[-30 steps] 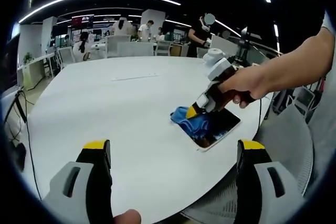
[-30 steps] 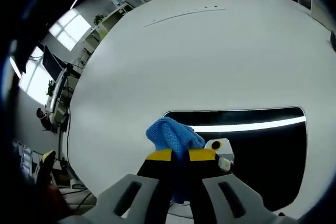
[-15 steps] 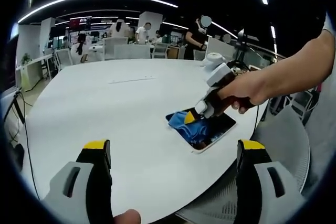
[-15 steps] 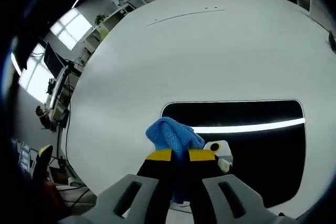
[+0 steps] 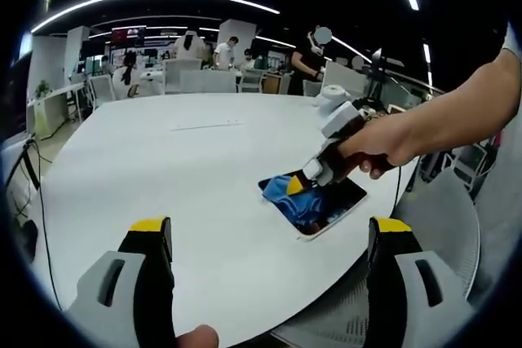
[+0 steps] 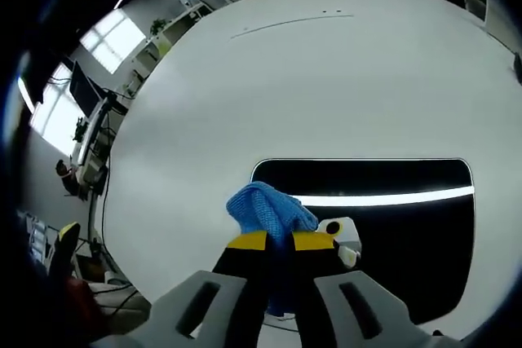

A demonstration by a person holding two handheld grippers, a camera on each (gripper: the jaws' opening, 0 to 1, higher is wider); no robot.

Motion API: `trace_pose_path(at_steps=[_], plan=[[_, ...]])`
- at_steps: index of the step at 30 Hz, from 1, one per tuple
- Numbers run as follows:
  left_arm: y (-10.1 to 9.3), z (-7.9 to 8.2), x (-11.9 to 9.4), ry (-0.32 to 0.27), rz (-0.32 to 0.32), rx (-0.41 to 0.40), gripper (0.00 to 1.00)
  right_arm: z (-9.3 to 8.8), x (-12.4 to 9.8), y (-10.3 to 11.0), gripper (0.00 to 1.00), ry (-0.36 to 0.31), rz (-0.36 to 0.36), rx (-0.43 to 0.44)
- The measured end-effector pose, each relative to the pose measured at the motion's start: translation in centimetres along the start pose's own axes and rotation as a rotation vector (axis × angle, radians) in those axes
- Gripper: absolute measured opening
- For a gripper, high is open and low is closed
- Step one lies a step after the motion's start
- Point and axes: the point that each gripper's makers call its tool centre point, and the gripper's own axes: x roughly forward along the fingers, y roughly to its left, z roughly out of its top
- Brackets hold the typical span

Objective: Wipe the mirror surface with the cleaning cloth until all visible marks leave the cleaned area.

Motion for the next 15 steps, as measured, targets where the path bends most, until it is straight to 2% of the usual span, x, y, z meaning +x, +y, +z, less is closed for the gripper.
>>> trace_pose_path(at_steps=[15], plan=[[-0.11, 0.04, -0.06, 0.000, 0.011, 0.001, 0.99, -0.22, -0.81, -1.05, 0.03, -0.001, -0.002, -0.010]])
